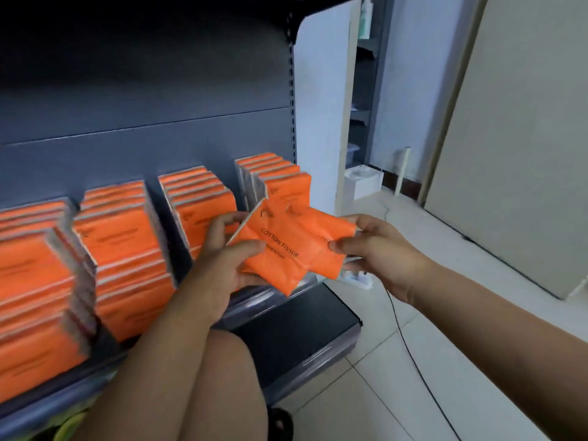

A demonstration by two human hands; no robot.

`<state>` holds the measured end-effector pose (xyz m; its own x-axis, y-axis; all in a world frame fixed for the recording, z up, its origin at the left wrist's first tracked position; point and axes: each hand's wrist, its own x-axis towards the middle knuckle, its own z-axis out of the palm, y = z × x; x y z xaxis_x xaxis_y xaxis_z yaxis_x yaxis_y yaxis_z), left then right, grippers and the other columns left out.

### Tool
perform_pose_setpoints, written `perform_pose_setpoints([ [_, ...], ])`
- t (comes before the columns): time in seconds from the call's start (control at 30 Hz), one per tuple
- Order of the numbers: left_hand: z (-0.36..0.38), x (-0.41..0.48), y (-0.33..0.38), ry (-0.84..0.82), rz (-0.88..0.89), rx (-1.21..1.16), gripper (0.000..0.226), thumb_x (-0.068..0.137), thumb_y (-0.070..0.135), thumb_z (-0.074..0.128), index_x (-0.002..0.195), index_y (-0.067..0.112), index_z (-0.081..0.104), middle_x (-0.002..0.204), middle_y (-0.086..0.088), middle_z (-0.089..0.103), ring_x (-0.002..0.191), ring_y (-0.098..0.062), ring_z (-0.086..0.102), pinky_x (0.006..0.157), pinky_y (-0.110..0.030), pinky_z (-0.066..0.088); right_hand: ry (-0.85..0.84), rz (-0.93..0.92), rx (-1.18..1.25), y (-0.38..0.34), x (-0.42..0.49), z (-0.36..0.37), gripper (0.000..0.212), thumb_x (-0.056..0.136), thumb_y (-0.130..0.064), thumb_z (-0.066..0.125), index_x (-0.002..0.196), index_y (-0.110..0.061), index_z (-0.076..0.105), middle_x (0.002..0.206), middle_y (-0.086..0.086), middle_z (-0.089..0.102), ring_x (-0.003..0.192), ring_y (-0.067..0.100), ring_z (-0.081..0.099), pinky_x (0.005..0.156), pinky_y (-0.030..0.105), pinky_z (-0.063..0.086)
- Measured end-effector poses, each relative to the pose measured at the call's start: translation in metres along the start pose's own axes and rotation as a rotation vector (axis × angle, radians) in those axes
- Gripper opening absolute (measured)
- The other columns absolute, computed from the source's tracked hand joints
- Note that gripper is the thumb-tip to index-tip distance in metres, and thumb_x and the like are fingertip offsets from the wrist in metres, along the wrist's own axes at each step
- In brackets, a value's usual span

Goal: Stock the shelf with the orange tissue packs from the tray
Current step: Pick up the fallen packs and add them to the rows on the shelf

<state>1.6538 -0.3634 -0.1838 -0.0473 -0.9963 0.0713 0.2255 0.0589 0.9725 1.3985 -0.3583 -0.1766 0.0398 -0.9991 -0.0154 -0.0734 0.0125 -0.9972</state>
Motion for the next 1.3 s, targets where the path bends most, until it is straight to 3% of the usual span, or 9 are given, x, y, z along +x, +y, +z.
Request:
perform_pose_setpoints([
  [0.3, -0.063, -0.018, 0.030, 0.308, 0.212, -0.223, 0.032, 0.096, 0.000, 0.058, 0.116, 0.021, 0.071, 0.112, -0.005, 0.076, 0.109, -0.027, 0.074, 0.075, -0.052, 0.062, -0.082, -0.073, 0.063, -0.015, 0.016, 0.088, 0.035, 0.085, -0.004, 0.078, 0.117, -0.017, 0.072, 0.126, 0.022, 0.066, 0.106, 0.029, 0.074, 0.092, 0.052, 0.061],
  [0.37, -0.079, -0.028, 0.033, 0.435, 0.332, -0.163, 0.032, 0.095, 0.002, 0.061, 0.120, 0.020, 0.071, 0.109, 0.001, 0.076, 0.111, -0.029, 0.072, 0.076, -0.048, 0.063, -0.017, -0.083, 0.045, -0.016, 0.017, 0.110, 0.029, 0.088, -0.001, 0.075, 0.113, -0.015, 0.072, 0.118, 0.020, 0.067, 0.099, 0.026, 0.076, 0.088, 0.048, 0.063],
  [0.47, -0.109, -0.038, 0.033, 0.601, 0.470, -0.041, 0.041, 0.085, 0.014, 0.069, 0.124, 0.027, 0.069, 0.120, 0.007, 0.074, 0.119, -0.029, 0.068, 0.096, -0.064, 0.055, -0.023, -0.100, 0.041, -0.018, 0.025, 0.145, 0.027, 0.088, 0.004, 0.073, 0.111, -0.010, 0.071, 0.101, 0.020, 0.066, 0.087, 0.024, 0.074, 0.078, 0.040, 0.065],
  [0.57, -0.139, -0.046, 0.029, 0.809, 0.578, -0.127, 0.057, 0.082, 0.020, 0.069, 0.136, 0.035, 0.061, 0.137, -0.001, 0.066, 0.128, -0.031, 0.062, 0.105, -0.071, 0.045, -0.105, -0.221, -0.120, -0.025, 0.039, 0.180, 0.029, 0.083, -0.003, 0.079, 0.108, -0.019, 0.074, 0.088, -0.001, 0.072, 0.084, 0.020, 0.072, 0.076, 0.038, 0.064],
  [0.7, -0.166, -0.055, 0.038, 0.969, 0.670, -0.205, 0.054, 0.092, 0.001, 0.061, 0.141, 0.022, 0.055, 0.135, 0.012, 0.067, 0.129, -0.025, 0.062, 0.098, -0.063, 0.053, -0.167, -0.404, -0.379, -0.037, 0.055, 0.219, 0.034, 0.078, -0.006, 0.083, 0.099, -0.030, 0.072, 0.080, -0.011, 0.074, 0.068, 0.009, 0.070, 0.067, 0.027, 0.056],
  [0.8, -0.183, -0.062, 0.037, 1.044, 0.678, -0.297, 0.050, 0.093, 0.002, 0.060, 0.138, 0.024, 0.058, 0.139, 0.003, 0.065, 0.128, -0.023, 0.064, 0.089, -0.055, 0.060, -0.132, -0.582, -0.524, -0.042, 0.062, 0.244, 0.046, 0.076, 0.002, 0.077, 0.104, -0.035, 0.070, 0.100, -0.015, 0.074, 0.094, 0.008, 0.070, 0.085, 0.020, 0.053],
  [0.9, -0.191, -0.064, 0.035, 1.112, 0.653, -0.352, 0.048, 0.095, 0.001, 0.058, 0.136, 0.026, 0.059, 0.121, 0.013, 0.071, 0.121, -0.020, 0.068, 0.082, -0.047, 0.061, -0.062, -0.805, -0.737, -0.047, 0.072, 0.261, 0.049, 0.068, 0.004, 0.073, 0.107, -0.025, 0.076, 0.105, -0.007, 0.076, 0.099, 0.016, 0.066, 0.088, 0.026, 0.045],
  [1.2, -0.195, -0.049, 0.027, 1.220, 0.627, -0.380, 0.048, 0.094, -0.003, 0.056, 0.133, 0.024, 0.062, 0.123, 0.004, 0.071, 0.120, -0.022, 0.068, 0.093, -0.065, 0.056, -0.072, -0.846, -0.782, -0.033, 0.107, 0.302, 0.055, 0.064, 0.007, 0.075, 0.114, -0.018, 0.078, 0.098, 0.001, 0.066, 0.094, 0.016, 0.057, 0.076, 0.002, 0.034],
  [1.3, -0.201, -0.048, 0.026, 1.229, 0.606, -0.389, 0.047, 0.094, -0.002, 0.058, 0.132, 0.025, 0.063, 0.125, 0.002, 0.071, 0.118, -0.020, 0.068, 0.089, -0.059, 0.060, -0.040, -0.847, -0.825, -0.028, 0.108, 0.311, 0.048, 0.065, 0.011, 0.071, 0.109, -0.008, 0.076, 0.103, 0.014, 0.068, 0.095, 0.029, 0.063, 0.075, 0.027, 0.049],
])
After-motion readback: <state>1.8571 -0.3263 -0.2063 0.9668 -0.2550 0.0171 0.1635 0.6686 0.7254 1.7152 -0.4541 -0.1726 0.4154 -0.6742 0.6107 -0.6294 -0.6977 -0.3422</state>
